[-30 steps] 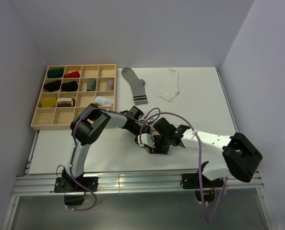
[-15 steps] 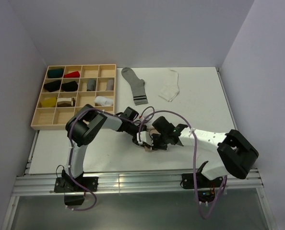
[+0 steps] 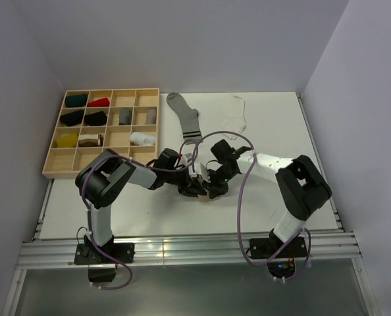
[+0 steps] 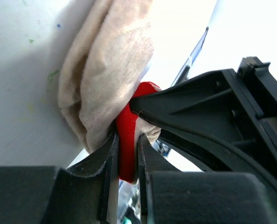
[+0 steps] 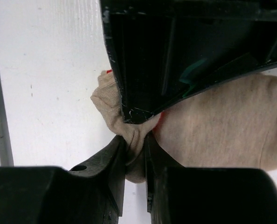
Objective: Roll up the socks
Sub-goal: Roll the sock at the center of the board.
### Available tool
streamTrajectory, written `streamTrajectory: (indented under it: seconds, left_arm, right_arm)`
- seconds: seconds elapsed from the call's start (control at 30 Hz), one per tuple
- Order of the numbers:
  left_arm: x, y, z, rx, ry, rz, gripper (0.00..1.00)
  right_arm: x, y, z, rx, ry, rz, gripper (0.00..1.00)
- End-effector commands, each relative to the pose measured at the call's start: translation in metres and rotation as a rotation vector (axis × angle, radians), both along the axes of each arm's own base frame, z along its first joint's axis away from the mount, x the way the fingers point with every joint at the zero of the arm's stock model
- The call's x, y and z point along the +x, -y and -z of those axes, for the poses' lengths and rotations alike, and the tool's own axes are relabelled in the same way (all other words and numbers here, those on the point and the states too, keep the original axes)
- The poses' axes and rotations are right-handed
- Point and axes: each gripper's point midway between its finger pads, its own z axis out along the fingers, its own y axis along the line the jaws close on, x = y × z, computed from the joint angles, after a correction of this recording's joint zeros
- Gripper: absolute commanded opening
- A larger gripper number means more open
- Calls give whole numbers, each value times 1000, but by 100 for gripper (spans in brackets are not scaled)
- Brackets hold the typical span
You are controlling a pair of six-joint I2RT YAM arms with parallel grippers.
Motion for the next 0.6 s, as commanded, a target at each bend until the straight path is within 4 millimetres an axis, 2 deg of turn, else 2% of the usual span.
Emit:
streamTrajectory:
  seconds: [0.0, 0.1, 0.13, 0.27, 0.37, 0.5, 0.53, 0.57]
  left_arm:
    - [45, 1, -37, -59, 233, -141, 19]
    - [45, -4, -38, -49, 285, -162, 20]
    - [46, -5, -39, -52, 318, -164, 21]
    - [49, -17, -41, -8, 448, -208, 24]
    - [49, -23, -41, 25, 515, -222, 25]
    - [51, -26, -52, 71, 667, -224, 25]
    - [59, -31, -51, 120, 713, -260, 25]
    - [57, -34, -50, 143, 745, -260, 25]
  right_arm:
    - [-48, 27, 3, -83, -284, -43, 11]
    - [-41, 26, -2, -79, -345, -54, 12]
    - [-45, 28, -5, -91, -382, -57, 11]
    - [-40, 28, -6, -93, -436, -71, 11]
    - [-41, 31, -3, -115, -488, -77, 11]
    - [-38, 29, -4, -129, -525, -80, 11]
    - [-37, 29, -4, -130, -530, -81, 11]
    - [-38, 29, -3, -136, -544, -82, 11]
